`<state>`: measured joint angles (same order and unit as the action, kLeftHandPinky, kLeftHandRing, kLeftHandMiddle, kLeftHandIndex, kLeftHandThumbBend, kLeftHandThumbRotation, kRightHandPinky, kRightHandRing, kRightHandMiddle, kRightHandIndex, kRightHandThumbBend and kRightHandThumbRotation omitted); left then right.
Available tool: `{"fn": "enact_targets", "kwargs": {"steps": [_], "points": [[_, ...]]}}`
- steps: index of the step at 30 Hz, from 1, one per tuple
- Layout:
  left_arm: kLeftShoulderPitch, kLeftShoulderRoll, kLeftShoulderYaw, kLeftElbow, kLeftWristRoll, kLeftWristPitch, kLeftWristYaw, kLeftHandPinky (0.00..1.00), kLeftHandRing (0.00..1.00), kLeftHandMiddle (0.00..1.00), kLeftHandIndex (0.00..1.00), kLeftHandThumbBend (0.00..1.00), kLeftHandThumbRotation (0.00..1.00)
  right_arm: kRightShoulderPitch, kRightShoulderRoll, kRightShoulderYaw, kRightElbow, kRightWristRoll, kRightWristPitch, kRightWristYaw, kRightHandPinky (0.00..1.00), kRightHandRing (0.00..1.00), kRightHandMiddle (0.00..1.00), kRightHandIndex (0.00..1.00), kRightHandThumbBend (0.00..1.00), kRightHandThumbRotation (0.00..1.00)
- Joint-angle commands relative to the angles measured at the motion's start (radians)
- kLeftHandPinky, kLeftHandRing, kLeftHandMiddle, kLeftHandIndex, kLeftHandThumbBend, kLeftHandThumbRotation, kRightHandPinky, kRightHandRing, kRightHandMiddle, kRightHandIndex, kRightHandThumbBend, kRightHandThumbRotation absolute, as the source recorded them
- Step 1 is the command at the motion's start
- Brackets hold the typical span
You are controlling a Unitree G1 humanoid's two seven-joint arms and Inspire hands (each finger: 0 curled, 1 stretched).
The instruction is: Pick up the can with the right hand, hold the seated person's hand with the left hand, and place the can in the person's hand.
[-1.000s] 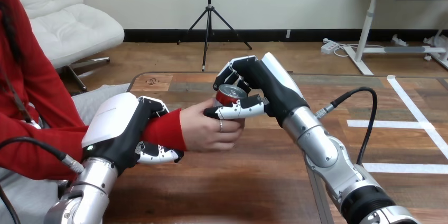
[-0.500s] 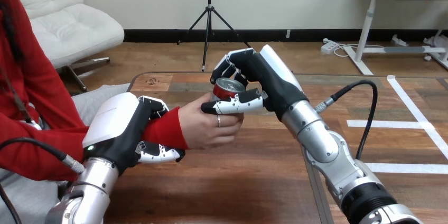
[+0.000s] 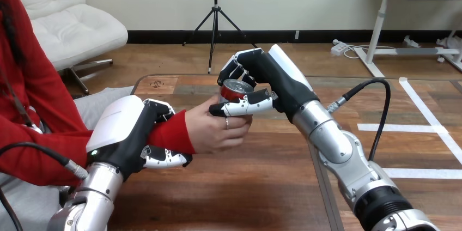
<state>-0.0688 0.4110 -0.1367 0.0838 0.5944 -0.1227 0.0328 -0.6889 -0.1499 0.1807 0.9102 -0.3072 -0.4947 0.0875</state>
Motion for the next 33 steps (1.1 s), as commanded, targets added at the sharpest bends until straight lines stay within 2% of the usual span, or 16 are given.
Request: {"fn": "enact_targets", "kwargs": {"steps": [1, 4, 5, 7, 10, 12, 13, 22, 33], "points": [[-0.145, -0.027, 0.0, -0.095, -0.031, -0.081, 0.029, 0.37, 0.42, 0.46, 0.46, 0.67, 0.08, -0.039, 0.028, 0.014, -0.08, 0.025, 0.014, 0.05, 0.39, 0.46, 0.5, 0.55, 0.8, 0.1], [-0.138, -0.025, 0.0, -0.108, -0.026, -0.072, 0.022, 0.4, 0.47, 0.5, 0.49, 0.68, 0.19, -0.031, 0.019, 0.014, -0.09, 0.028, 0.022, 0.062, 0.42, 0.49, 0.54, 0.58, 0.81, 0.2], [-0.136, -0.024, 0.0, -0.111, -0.027, -0.071, 0.02, 0.42, 0.5, 0.54, 0.52, 0.7, 0.26, -0.029, 0.015, 0.015, -0.093, 0.028, 0.024, 0.064, 0.43, 0.51, 0.56, 0.61, 0.82, 0.28], [-0.133, -0.024, 0.001, -0.116, -0.029, -0.071, 0.018, 0.43, 0.52, 0.56, 0.54, 0.71, 0.3, -0.025, 0.007, 0.017, -0.099, 0.027, 0.026, 0.07, 0.45, 0.53, 0.57, 0.62, 0.82, 0.34], [-0.127, -0.023, 0.003, -0.121, -0.034, -0.077, 0.016, 0.46, 0.56, 0.6, 0.57, 0.73, 0.37, -0.017, -0.007, 0.018, -0.109, 0.023, 0.032, 0.081, 0.48, 0.57, 0.61, 0.65, 0.84, 0.47], [-0.125, -0.023, 0.004, -0.122, -0.038, -0.08, 0.013, 0.47, 0.58, 0.62, 0.58, 0.75, 0.4, -0.012, -0.013, 0.018, -0.116, 0.023, 0.036, 0.088, 0.5, 0.59, 0.63, 0.67, 0.85, 0.56], [-0.123, -0.022, 0.005, -0.123, -0.04, -0.081, 0.011, 0.48, 0.6, 0.63, 0.6, 0.77, 0.43, -0.01, -0.015, 0.017, -0.119, 0.024, 0.038, 0.091, 0.52, 0.61, 0.65, 0.69, 0.86, 0.65], [-0.109, -0.014, 0.005, -0.12, -0.066, -0.101, 0.001, 0.52, 0.64, 0.66, 0.64, 0.82, 0.51, 0.014, -0.036, 0.01, -0.142, 0.028, 0.042, 0.112, 0.58, 0.68, 0.72, 0.75, 0.94, 0.94], [-0.082, -0.023, 0.012, -0.113, -0.123, -0.114, -0.02, 0.56, 0.68, 0.71, 0.67, 0.88, 0.59, 0.05, -0.055, -0.003, -0.168, 0.042, 0.042, 0.126, 0.63, 0.74, 0.77, 0.8, 0.99, 1.0]]}}
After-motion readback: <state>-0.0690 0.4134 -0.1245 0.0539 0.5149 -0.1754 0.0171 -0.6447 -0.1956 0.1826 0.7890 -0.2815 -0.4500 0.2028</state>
